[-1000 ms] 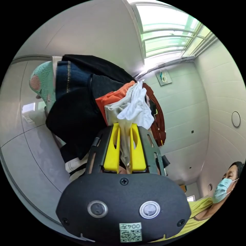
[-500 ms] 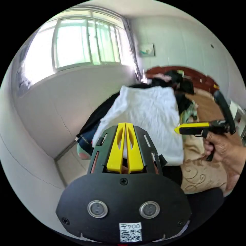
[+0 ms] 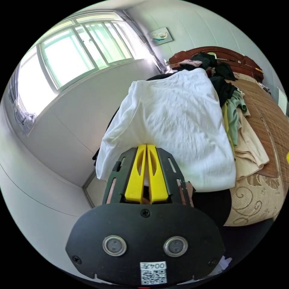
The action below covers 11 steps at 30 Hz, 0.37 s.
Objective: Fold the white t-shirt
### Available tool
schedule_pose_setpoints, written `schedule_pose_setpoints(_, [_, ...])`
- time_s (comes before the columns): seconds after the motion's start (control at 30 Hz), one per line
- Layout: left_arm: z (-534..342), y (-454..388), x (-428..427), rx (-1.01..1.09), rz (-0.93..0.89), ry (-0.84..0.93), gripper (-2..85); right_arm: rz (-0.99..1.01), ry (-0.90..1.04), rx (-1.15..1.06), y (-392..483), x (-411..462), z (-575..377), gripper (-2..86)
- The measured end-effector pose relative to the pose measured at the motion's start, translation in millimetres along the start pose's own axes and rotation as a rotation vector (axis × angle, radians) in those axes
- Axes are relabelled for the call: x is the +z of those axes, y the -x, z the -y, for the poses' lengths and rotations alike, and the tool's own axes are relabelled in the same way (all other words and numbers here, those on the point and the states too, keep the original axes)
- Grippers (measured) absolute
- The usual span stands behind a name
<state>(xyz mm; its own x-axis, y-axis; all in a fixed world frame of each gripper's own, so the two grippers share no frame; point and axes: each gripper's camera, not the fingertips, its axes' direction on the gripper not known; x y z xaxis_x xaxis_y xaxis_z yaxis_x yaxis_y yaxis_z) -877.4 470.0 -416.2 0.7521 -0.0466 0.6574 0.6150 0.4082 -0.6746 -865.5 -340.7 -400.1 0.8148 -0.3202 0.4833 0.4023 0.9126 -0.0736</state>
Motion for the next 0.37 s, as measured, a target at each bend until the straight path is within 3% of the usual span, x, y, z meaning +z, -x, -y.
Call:
schedule_pose_setpoints(0.07, [3.5,-2.7,-16.4,-0.03,-0.118,-0.041,0.7,-0.135,0.024,0.122,-49.0,-7.9,-76.1,0.1])
schedule_pose_setpoints(0.13, [1.2,-21.2,-48.6,-0.004,-0.285,-0.209,1.0,-0.174,0.062,0.248,-87.8,-11.2,-130.8,-0.3])
schedule_pose_setpoints(0.23, [10.9,-63.1,-62.6,0.056,-0.233,-0.186,1.6,-0.07,0.106,0.408,-144.1,-9.2,-217.6,-0.4])
schedule_pose_setpoints(0.37, [32.4,-160.2,-71.2,0.262,-0.206,-0.165,4.3,0.245,-0.114,0.715,-222.3,2.6,-338.5,0.2])
